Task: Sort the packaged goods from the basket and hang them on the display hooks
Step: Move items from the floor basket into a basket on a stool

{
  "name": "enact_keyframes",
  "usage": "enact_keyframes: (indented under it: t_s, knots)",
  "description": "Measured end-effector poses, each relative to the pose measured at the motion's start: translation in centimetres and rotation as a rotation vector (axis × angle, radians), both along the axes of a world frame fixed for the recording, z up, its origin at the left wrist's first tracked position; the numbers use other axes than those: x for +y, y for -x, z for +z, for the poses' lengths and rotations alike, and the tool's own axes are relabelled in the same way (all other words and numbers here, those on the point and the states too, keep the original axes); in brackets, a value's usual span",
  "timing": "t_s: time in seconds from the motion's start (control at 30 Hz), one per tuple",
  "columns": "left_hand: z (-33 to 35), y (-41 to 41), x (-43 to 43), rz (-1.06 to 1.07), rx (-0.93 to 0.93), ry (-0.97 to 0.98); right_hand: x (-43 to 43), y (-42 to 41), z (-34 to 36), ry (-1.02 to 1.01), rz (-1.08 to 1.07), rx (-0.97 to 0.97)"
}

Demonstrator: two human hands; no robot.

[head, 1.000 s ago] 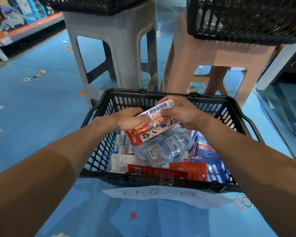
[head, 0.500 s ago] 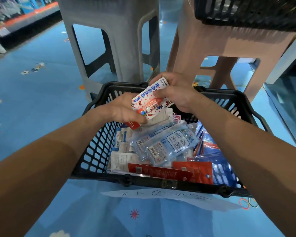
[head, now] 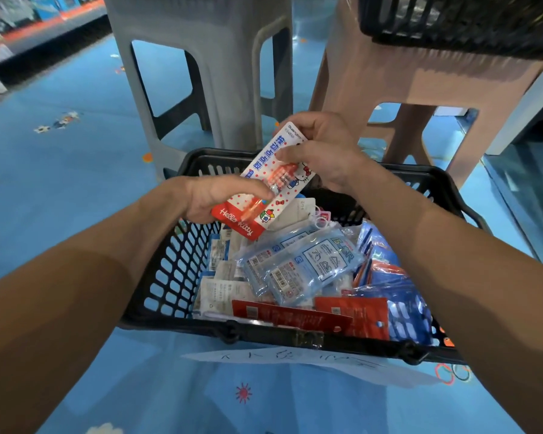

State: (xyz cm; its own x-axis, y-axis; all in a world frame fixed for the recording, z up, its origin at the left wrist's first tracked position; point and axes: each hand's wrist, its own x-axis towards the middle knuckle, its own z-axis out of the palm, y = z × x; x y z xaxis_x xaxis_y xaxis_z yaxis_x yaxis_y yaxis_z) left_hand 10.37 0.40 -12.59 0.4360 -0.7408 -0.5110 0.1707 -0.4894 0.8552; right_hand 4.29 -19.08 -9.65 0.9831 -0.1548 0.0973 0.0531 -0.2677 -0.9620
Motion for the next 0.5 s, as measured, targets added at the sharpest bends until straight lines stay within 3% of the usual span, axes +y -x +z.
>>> enact_keyframes:
  t_s: [0.33,0.5]
  knots:
    - [2.1,1.2,1.3,-0.033,0.202,0.051,0.5,1.1,2.2,-0.06,0.024,-0.02]
    - [1.2,2.2,0.9,0.026,0.037,-0.069,0.4,1.5,1.5,-0.03,-0.086,-0.038]
